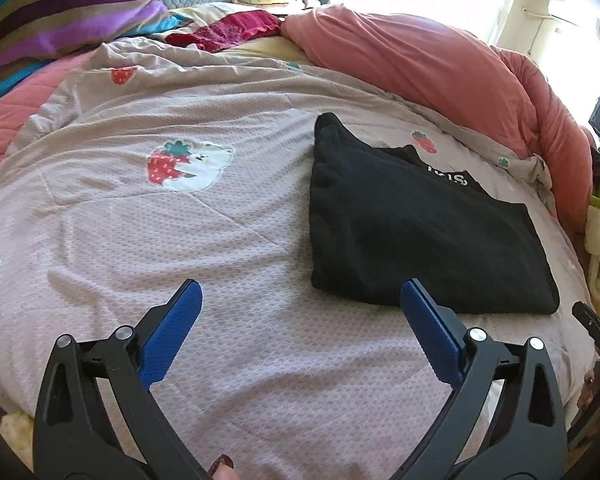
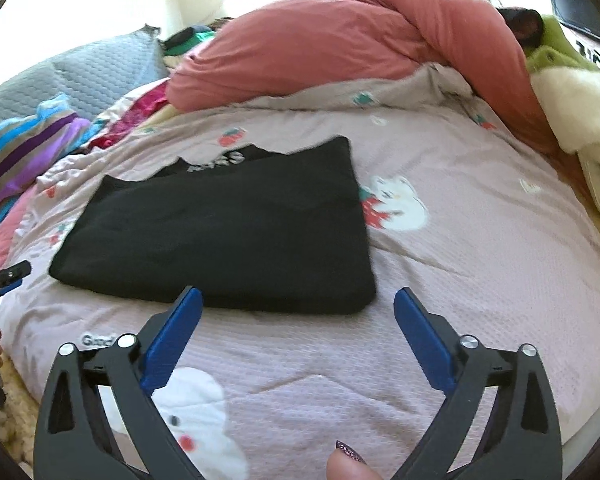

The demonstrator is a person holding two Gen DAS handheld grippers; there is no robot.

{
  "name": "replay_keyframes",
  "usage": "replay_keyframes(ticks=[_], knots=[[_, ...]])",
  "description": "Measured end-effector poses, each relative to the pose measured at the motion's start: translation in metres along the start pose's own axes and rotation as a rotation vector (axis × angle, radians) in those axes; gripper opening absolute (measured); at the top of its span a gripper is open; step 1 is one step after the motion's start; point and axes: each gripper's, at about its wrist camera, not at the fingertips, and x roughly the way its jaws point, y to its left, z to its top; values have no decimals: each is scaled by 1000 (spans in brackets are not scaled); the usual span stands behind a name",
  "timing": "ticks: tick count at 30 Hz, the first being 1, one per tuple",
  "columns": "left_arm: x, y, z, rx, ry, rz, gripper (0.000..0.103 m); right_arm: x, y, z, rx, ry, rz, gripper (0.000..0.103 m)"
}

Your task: Fold small clothes

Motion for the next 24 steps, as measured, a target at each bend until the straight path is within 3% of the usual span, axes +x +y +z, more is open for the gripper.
replay_keyframes(ticks=[18, 24], knots=[[-27, 23, 9, -3, -84, 128, 93, 3, 100, 9, -189, -21, 147, 98], [-20, 29, 18, -2, -74, 143, 93, 12, 132, 13, -251, -25, 182, 98]])
